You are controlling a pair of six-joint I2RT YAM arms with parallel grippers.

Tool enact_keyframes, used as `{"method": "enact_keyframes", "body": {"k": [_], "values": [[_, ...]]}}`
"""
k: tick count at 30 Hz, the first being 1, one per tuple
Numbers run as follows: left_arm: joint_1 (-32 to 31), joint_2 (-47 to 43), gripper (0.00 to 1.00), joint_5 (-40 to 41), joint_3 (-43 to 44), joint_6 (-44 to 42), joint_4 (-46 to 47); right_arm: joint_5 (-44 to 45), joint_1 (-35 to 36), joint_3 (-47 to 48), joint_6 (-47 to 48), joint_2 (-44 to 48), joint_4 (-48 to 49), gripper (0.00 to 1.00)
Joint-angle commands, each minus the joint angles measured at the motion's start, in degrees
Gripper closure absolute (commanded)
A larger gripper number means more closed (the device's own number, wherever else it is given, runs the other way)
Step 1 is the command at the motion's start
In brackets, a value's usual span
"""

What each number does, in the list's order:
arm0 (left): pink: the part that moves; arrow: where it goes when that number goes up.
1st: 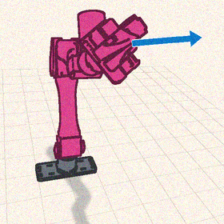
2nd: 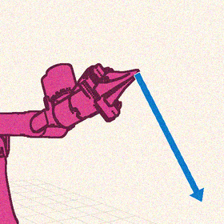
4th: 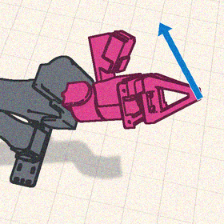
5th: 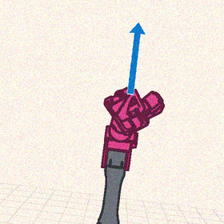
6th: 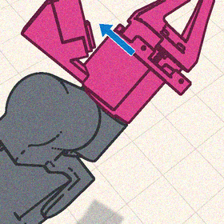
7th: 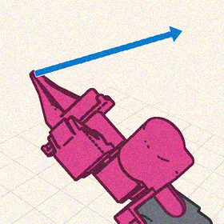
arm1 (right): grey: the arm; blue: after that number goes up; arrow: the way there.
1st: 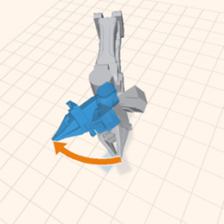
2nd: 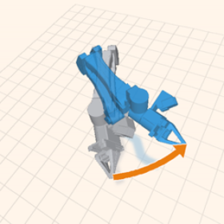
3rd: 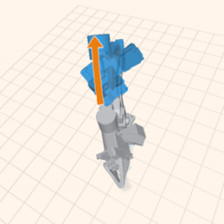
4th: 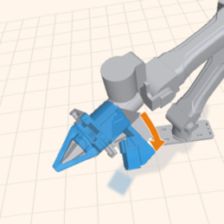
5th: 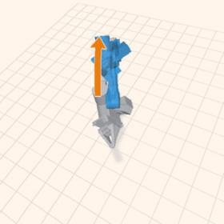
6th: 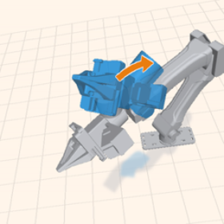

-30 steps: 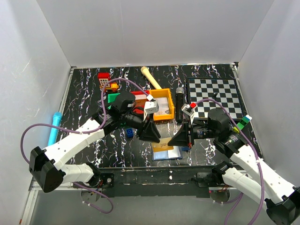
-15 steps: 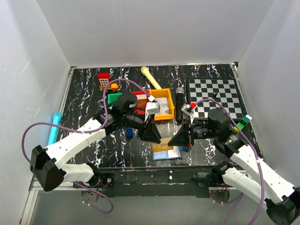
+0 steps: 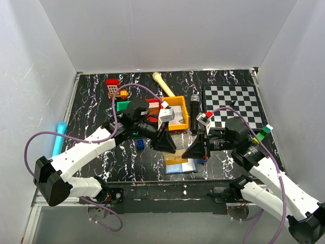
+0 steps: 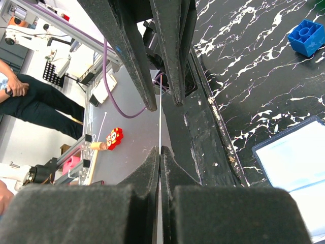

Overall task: Take the credit cards out of the card holder
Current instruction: Remove the credit card from the card holder.

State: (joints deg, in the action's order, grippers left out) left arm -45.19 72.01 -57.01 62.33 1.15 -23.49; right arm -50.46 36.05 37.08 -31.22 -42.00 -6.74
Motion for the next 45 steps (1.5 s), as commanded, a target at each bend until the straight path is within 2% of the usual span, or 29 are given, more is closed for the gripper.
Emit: {"method": "enact_keyframes", "body": {"k": [1, 6, 10, 14, 18, 23, 27, 28, 29, 31, 33, 36, 40, 45], "values": [[-0.3, -0.2, 0.77, -0.8, 1.5, 0.2, 0.6, -1.5, 0.0, 2.6, 0.5, 0.2, 2.0, 0.99], [-0.4, 0.0, 0.83, -0.8, 1.5, 0.2, 0.6, -1.5, 0.0, 2.7, 0.6, 0.1, 2.1, 0.99], [-0.5, 0.2, 0.76, -0.9, 1.4, 0.5, 0.5, -1.5, 0.0, 2.7, 0.6, 0.2, 2.1, 0.99], [-0.6, 0.2, 0.76, -0.8, 1.2, 0.5, 0.5, -1.5, 0.0, 2.6, 0.6, 0.3, 2.1, 0.99], [-0.5, 0.1, 0.84, -0.7, 1.2, 0.4, 0.6, -1.5, 0.0, 2.6, 0.6, 0.2, 2.1, 0.99], [-0.5, 0.3, 1.00, -1.1, 1.1, 0.4, 0.6, -1.5, 0.0, 2.6, 0.7, 0.2, 2.2, 0.99], [-0.5, 0.4, 1.00, 0.0, 1.0, 1.0, 0.5, -1.0, 0.0, 2.6, 0.6, 0.2, 1.9, 0.99], [-0.5, 0.5, 1.00, 0.7, 1.0, 1.0, 0.0, -0.6, 0.0, 2.7, 0.5, 0.3, 1.6, 0.97], [-0.5, 0.5, 1.00, 1.1, 1.1, 1.1, -0.3, -0.2, 0.0, 2.9, 0.6, 0.3, 1.2, 0.80], [-0.6, 0.3, 1.00, 2.2, 1.0, 1.0, -1.3, 0.6, 0.0, 3.4, 1.1, 0.4, 0.0, 0.58], [-0.3, 0.0, 1.00, 3.3, 1.0, 0.6, -2.5, 2.5, 0.0, 4.2, 2.3, 1.0, -2.7, 0.49], [1.0, -0.7, 1.00, 4.9, 0.4, 0.4, -4.0, 5.4, -0.1, 6.0, 4.1, 2.1, -6.7, 0.44], [3.8, -2.6, 1.00, 8.5, -1.1, 1.4, -5.0, 9.8, -0.3, 7.7, 5.1, 3.9, -10.6, 0.42], [4.9, -8.0, 1.00, 20.7, -1.9, 2.2, -5.1, 14.5, -0.3, 8.4, 5.3, 6.6, -13.2, 0.42]]}}
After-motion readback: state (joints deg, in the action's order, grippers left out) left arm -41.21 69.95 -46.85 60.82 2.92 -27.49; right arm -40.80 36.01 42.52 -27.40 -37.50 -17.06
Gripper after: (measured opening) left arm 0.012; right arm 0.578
